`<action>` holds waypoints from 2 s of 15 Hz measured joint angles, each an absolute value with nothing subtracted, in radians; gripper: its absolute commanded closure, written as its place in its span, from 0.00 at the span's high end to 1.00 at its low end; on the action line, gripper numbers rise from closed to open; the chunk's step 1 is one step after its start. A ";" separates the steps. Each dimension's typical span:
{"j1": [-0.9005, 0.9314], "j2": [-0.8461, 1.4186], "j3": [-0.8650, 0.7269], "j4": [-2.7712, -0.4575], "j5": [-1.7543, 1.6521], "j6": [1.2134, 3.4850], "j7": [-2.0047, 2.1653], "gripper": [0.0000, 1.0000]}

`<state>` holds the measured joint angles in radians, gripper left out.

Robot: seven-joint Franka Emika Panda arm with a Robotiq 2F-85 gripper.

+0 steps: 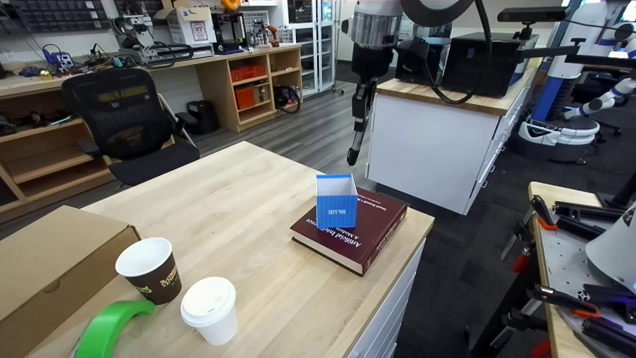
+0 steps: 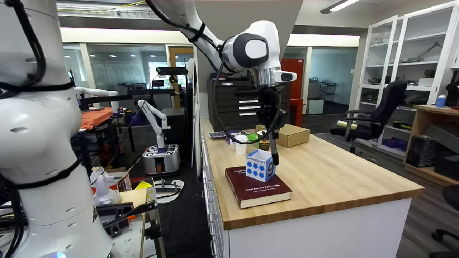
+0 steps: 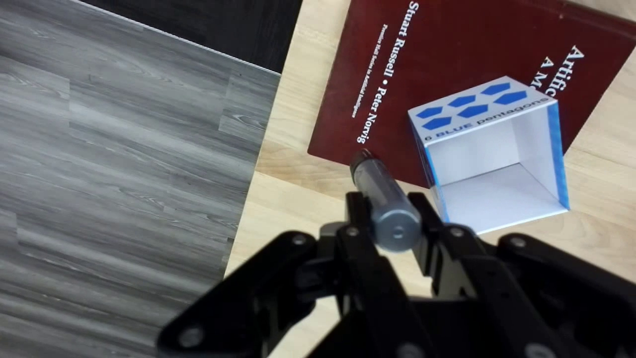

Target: Take the black marker out of the blue and white box and place it on top of the maroon book

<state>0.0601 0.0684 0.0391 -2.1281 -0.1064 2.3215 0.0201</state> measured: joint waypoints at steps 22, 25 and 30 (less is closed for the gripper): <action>0.061 0.099 0.033 -2.304 -0.100 2.594 0.107 0.07; 0.060 0.124 0.028 -2.324 -0.100 2.637 0.137 0.06; 0.061 0.142 0.028 -2.333 -0.101 2.660 0.159 0.06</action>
